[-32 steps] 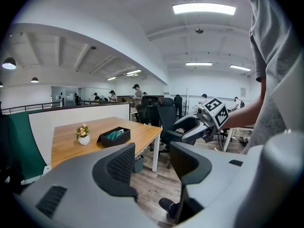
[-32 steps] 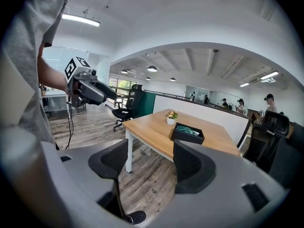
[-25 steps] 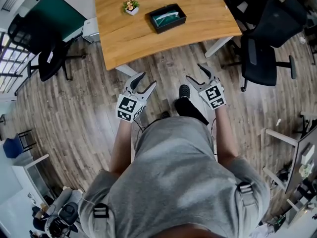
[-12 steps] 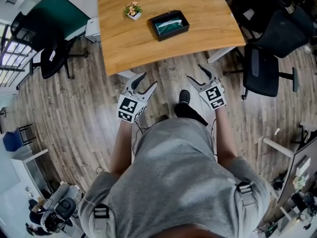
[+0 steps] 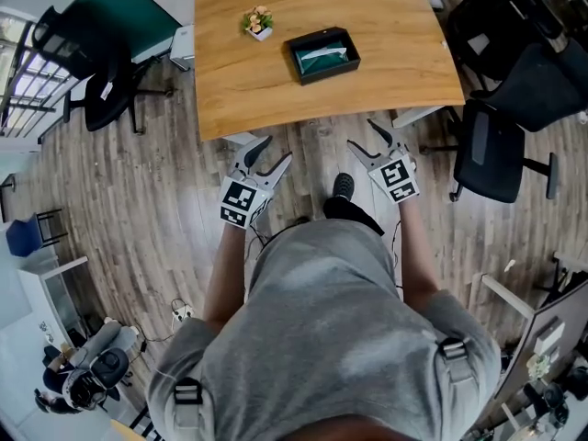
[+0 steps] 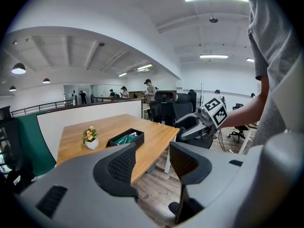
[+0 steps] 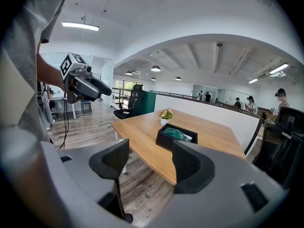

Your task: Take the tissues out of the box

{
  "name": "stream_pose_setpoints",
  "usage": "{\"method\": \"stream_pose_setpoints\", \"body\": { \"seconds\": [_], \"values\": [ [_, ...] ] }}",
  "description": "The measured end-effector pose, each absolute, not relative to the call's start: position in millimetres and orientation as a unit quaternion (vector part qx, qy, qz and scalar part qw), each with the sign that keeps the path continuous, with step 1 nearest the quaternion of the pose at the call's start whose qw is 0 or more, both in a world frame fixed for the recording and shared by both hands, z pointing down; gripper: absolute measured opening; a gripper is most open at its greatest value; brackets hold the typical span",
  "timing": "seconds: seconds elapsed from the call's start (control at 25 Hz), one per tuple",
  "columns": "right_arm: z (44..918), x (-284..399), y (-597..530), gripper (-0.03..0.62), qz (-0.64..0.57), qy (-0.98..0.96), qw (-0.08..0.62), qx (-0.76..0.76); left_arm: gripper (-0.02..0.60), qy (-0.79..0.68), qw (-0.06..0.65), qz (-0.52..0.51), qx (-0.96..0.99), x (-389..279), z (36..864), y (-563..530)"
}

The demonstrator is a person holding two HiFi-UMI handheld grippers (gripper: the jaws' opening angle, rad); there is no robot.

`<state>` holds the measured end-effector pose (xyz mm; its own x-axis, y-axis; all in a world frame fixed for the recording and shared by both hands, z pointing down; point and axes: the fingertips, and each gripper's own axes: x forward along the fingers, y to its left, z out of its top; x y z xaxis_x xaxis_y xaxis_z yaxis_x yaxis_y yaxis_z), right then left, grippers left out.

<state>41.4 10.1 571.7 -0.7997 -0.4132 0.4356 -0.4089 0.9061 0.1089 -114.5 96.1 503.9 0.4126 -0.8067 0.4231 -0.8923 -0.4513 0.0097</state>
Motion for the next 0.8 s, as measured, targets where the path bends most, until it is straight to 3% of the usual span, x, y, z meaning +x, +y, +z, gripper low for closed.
{"method": "stream_pose_setpoints", "body": {
  "seconds": [0.8],
  "values": [
    [577, 51, -72, 0.293, -0.023, -0.960, 0.224, 0.168, 0.238, -0.534, 0.107, 0.195, 0.816, -80, 498, 23]
  ]
}}
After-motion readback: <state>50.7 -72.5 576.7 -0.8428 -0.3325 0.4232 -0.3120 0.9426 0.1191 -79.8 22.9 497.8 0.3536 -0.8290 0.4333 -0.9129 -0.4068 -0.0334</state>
